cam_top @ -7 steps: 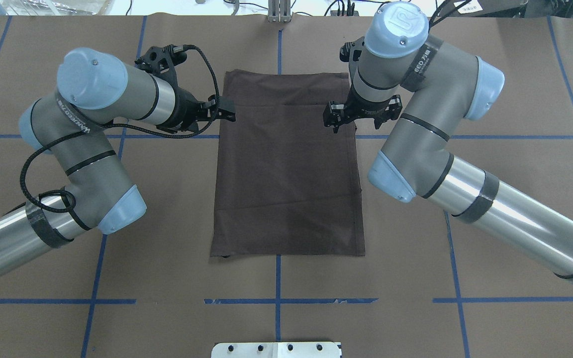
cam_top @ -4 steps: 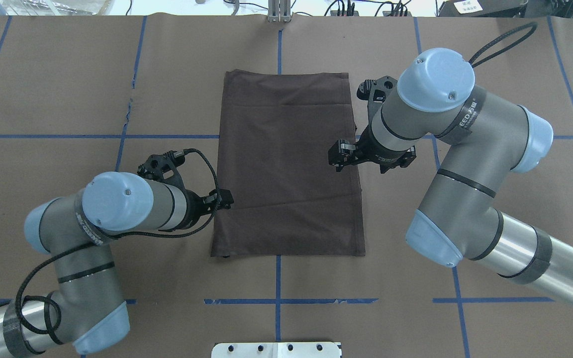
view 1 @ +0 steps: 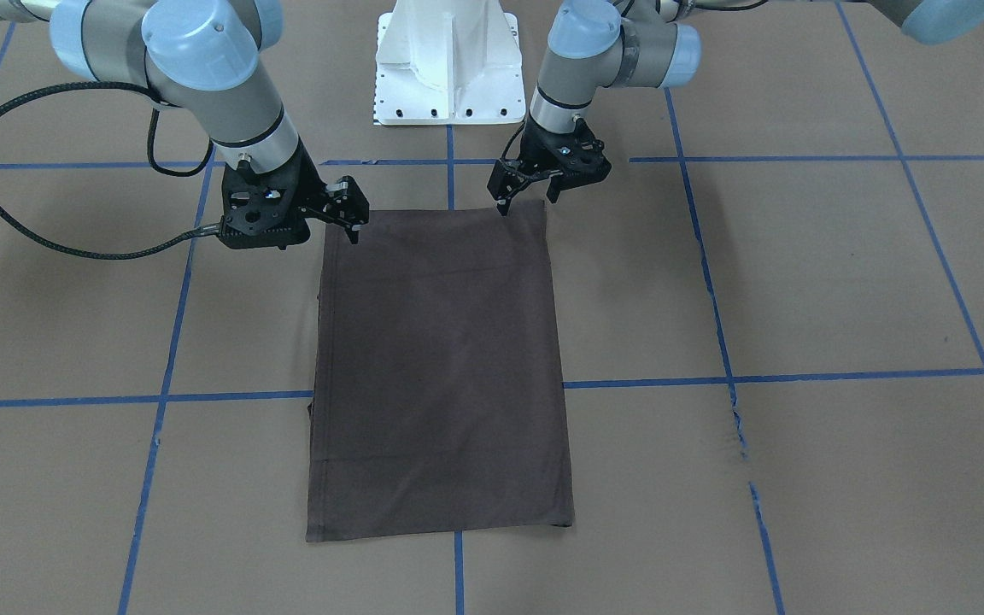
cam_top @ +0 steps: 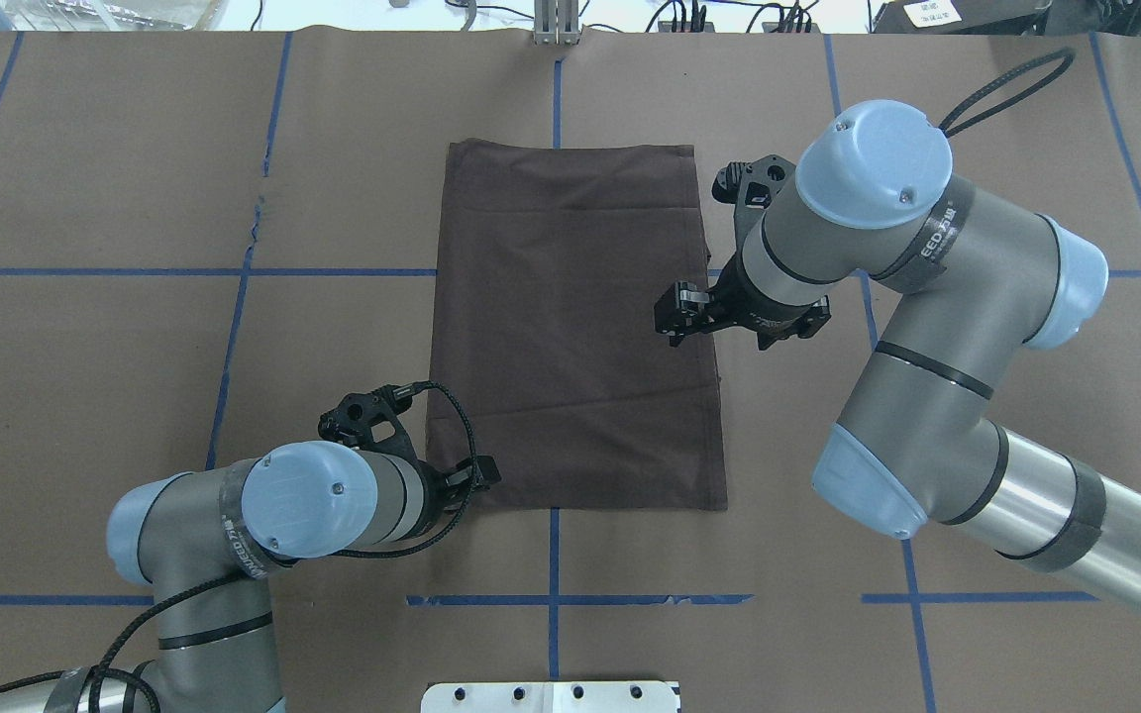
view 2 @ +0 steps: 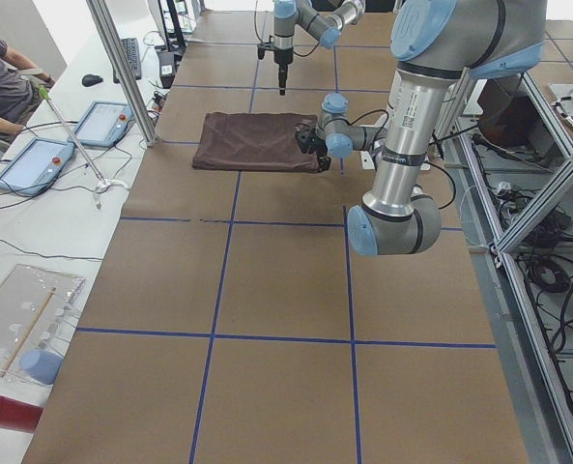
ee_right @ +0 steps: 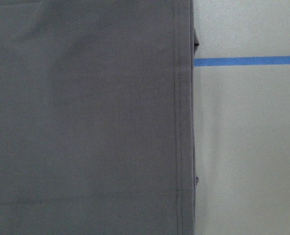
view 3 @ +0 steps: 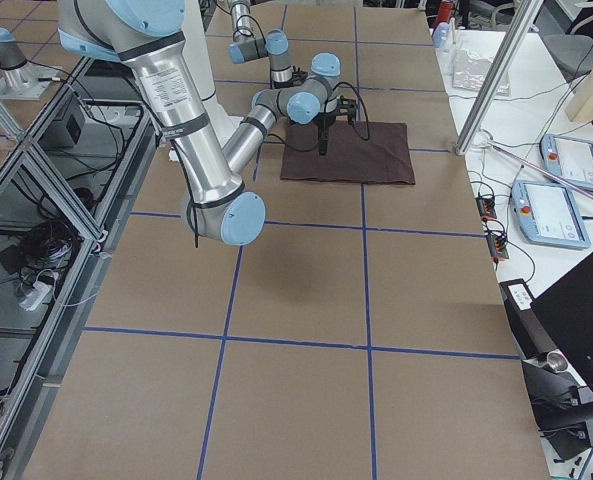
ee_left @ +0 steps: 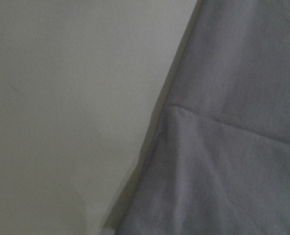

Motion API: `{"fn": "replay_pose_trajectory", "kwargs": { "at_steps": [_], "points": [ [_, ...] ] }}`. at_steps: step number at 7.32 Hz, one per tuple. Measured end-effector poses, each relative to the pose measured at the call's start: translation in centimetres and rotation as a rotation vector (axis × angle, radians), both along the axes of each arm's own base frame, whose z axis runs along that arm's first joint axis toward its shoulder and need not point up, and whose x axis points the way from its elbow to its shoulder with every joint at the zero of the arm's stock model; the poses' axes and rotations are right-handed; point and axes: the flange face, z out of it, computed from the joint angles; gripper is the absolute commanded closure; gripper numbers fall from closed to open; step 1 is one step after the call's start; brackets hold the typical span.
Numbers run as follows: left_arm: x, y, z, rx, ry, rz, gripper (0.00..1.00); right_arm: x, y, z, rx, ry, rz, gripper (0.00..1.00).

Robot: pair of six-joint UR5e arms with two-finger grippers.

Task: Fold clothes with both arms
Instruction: 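Move both grippers to the shirt's corners nearest the robot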

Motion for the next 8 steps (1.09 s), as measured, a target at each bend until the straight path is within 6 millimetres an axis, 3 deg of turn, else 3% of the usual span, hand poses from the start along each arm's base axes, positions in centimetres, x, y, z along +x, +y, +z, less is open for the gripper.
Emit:
{"fn": "replay_pose_trajectory", "kwargs": {
  "at_steps": [2,3,5,6,7,8],
  "points": [
    [0.10,0.00,0.30,-0.001,-0.008,-0.004,0.19,-0.05,0.00,0.00,-0.001,-0.001,-0.002,0.00],
    [0.09,-0.11,0.47,-0.001,-0.012,-0.006,0.36,-0.06,-0.01,0.01,-0.002,-0.001,-0.003,0.00],
    [-0.02,-0.28,0.48,-0.001,-0.015,-0.010,0.87,-0.13,0.02,0.02,-0.002,-0.001,-0.004,0.00],
    [-0.03,-0.27,0.49,-0.002,-0.023,-0.012,0.89,-0.14,0.03,0.02,-0.002,-0.001,-0.004,0.00],
    [-0.09,-0.25,0.45,0.000,-0.032,-0.014,1.00,-0.15,0.02,0.04,-0.001,-0.001,-0.005,0.00],
    [-0.31,-0.29,0.25,0.004,-0.034,-0.016,1.00,-0.13,0.00,0.09,-0.001,0.000,-0.005,0.00]
  ]
}}
